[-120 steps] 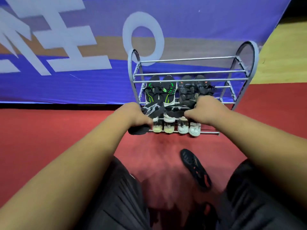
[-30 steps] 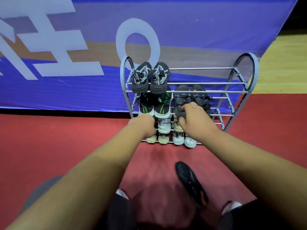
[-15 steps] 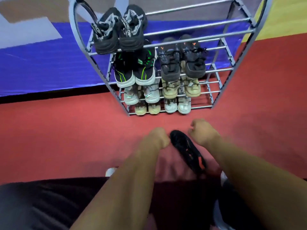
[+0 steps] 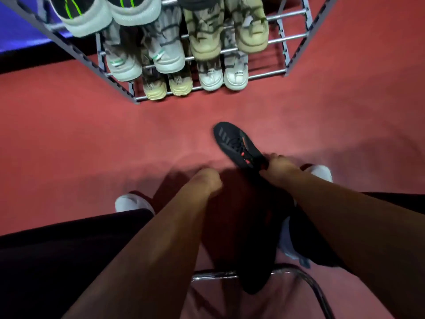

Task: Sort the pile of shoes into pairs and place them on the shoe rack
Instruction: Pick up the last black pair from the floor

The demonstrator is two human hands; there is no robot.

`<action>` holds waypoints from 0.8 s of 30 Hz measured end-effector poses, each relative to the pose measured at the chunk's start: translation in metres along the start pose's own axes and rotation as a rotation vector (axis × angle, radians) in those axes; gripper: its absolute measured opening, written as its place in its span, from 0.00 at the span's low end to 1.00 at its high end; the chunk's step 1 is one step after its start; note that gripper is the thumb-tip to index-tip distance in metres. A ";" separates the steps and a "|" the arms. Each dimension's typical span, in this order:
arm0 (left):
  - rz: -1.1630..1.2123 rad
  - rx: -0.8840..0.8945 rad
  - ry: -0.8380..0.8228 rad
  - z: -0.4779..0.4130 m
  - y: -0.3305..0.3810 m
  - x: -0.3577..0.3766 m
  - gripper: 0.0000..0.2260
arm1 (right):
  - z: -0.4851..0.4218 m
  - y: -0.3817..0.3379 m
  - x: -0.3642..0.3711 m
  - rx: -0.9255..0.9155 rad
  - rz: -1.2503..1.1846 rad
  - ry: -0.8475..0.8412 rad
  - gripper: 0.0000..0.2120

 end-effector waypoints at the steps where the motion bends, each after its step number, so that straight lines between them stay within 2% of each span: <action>1: -0.012 0.027 -0.015 -0.004 0.003 0.006 0.16 | -0.004 0.001 0.004 0.023 -0.011 -0.002 0.29; 4: -0.031 0.094 -0.049 -0.010 0.016 0.030 0.20 | -0.011 0.003 0.013 0.086 -0.036 0.007 0.29; 8: -0.005 0.188 -0.255 -0.013 0.036 0.086 0.30 | -0.017 0.004 0.010 0.070 -0.079 0.072 0.25; 11: 0.005 0.199 -0.294 -0.008 0.047 0.120 0.34 | -0.018 0.008 0.008 0.072 -0.154 0.114 0.24; 14: -0.002 0.186 -0.223 -0.007 0.059 0.131 0.26 | -0.017 0.011 0.007 0.063 -0.220 0.140 0.23; 19: -0.074 0.301 -0.120 -0.008 0.074 0.131 0.14 | -0.014 0.006 0.002 -0.002 -0.285 0.168 0.21; 24: 0.021 0.256 -0.027 -0.006 0.079 0.126 0.11 | -0.016 -0.006 -0.013 -0.005 -0.376 0.230 0.19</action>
Point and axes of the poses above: each hand's wrist, its own z-axis away from the middle knuckle, its own x-axis out of the palm, y = z × x, the point moved 6 cm from there along -z, towards the middle knuckle, and after that the axes turned 13 degrees about x, right-handed, at the moved point
